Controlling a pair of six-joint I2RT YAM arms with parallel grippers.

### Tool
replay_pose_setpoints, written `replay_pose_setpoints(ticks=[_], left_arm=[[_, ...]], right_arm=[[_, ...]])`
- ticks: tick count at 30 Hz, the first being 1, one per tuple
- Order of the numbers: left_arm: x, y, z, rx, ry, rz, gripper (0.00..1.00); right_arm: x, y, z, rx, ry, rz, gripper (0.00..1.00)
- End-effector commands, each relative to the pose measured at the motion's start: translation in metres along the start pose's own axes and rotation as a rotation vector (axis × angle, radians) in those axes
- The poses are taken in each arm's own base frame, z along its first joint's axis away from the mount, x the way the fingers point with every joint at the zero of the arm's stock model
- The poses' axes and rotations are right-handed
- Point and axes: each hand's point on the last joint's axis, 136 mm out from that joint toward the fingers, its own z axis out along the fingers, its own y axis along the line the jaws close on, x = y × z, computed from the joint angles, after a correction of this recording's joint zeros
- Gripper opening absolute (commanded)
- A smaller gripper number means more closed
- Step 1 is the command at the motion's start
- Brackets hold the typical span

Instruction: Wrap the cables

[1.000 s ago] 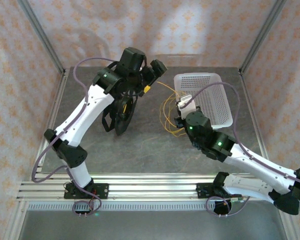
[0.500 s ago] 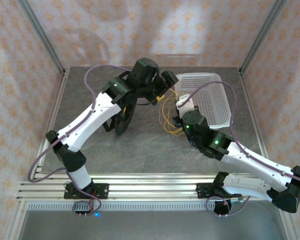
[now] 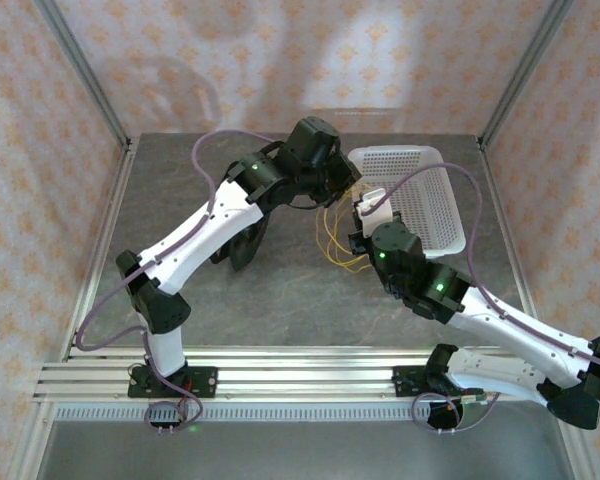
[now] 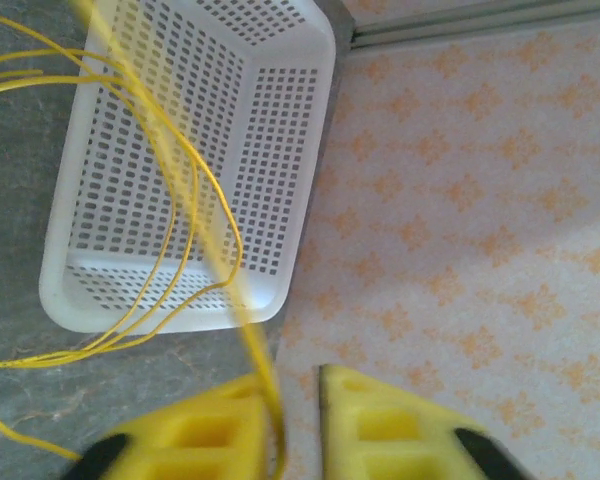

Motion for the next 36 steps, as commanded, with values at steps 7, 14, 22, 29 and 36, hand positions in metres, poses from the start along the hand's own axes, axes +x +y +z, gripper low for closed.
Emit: replay_pose_setpoints(ticks=[7,14,22,29,36], left_arm=[[0.002,-0.038,-0.019,0.117,0.016,0.252,0.0],[-0.006,-0.035,-0.056,0.202,0.103,0.471,0.0],[0.001,-0.023,-0.072,0.219,0.179,0.554,0.0],[0.002,-0.022,-0.077,0.225,0.176,0.551,0.0],[0.003,-0.023,-0.081,0.242,0.17,0.533,0.0]], right_arm=[[-0.011,0.009,-0.013,-0.104,-0.041,0.105,0.46],[-0.021,-0.001,-0.043,-0.317,0.005,0.392,0.78],[-0.019,0.002,-0.043,-0.475,0.103,0.713,0.74],[0.031,-0.031,-0.002,-0.248,0.29,0.801,0.65],[0.047,-0.038,0.031,-0.246,0.345,0.836,0.58]])
